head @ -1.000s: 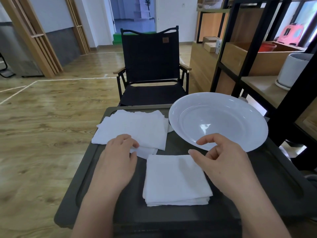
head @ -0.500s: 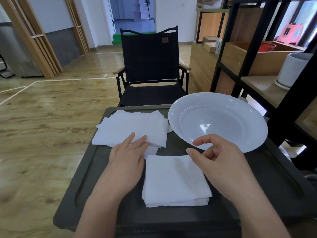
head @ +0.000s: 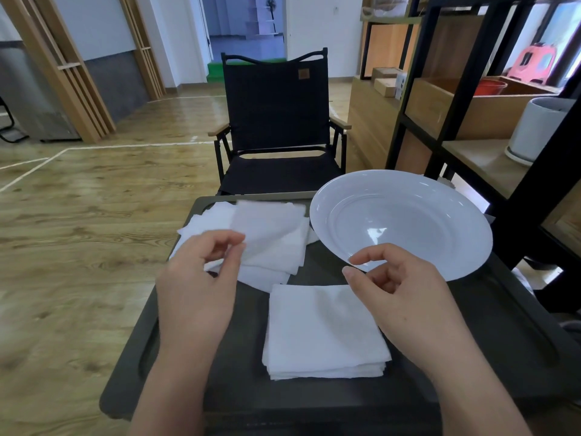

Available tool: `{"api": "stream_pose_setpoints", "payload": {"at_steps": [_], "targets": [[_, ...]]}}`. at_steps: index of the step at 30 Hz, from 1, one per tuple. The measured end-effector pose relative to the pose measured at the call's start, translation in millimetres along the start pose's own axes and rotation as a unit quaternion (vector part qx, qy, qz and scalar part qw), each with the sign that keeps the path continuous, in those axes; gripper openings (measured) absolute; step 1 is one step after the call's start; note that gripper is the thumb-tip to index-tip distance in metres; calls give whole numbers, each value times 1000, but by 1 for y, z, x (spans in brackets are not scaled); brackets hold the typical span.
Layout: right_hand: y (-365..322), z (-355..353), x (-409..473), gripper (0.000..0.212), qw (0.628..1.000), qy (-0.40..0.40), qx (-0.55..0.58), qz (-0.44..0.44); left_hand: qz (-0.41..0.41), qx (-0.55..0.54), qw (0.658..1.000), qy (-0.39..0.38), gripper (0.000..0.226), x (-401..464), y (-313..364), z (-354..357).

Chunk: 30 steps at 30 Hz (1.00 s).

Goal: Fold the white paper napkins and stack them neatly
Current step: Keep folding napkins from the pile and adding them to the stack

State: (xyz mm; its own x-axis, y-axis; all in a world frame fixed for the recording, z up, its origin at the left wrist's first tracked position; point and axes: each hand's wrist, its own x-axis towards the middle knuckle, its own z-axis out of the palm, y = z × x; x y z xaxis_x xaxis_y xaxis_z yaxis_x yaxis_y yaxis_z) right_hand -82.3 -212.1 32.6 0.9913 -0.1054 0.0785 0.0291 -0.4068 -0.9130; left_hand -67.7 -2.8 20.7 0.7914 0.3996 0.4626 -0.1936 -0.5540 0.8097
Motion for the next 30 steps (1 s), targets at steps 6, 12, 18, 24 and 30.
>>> {"api": "stream_pose_setpoints", "payload": {"at_steps": [6,12,18,24,30], "targets": [[-8,6,-4,57,992,-60,96,-60,19,-291,955,-49,23,-7,49,-17],[-18,4,-11,72,967,-116,214,-71,-99,-428,886,-147,19,-10,52,-12],[-16,1,-8,53,977,-59,186,-85,-86,-329,907,-248,40,-11,50,-12],[-11,-1,-7,46,976,-45,191,-93,-58,-223,942,-245,31,-14,50,-11],[-9,-2,-5,25,982,-49,134,-120,-12,-143,968,-205,22,-13,45,-11]]}}
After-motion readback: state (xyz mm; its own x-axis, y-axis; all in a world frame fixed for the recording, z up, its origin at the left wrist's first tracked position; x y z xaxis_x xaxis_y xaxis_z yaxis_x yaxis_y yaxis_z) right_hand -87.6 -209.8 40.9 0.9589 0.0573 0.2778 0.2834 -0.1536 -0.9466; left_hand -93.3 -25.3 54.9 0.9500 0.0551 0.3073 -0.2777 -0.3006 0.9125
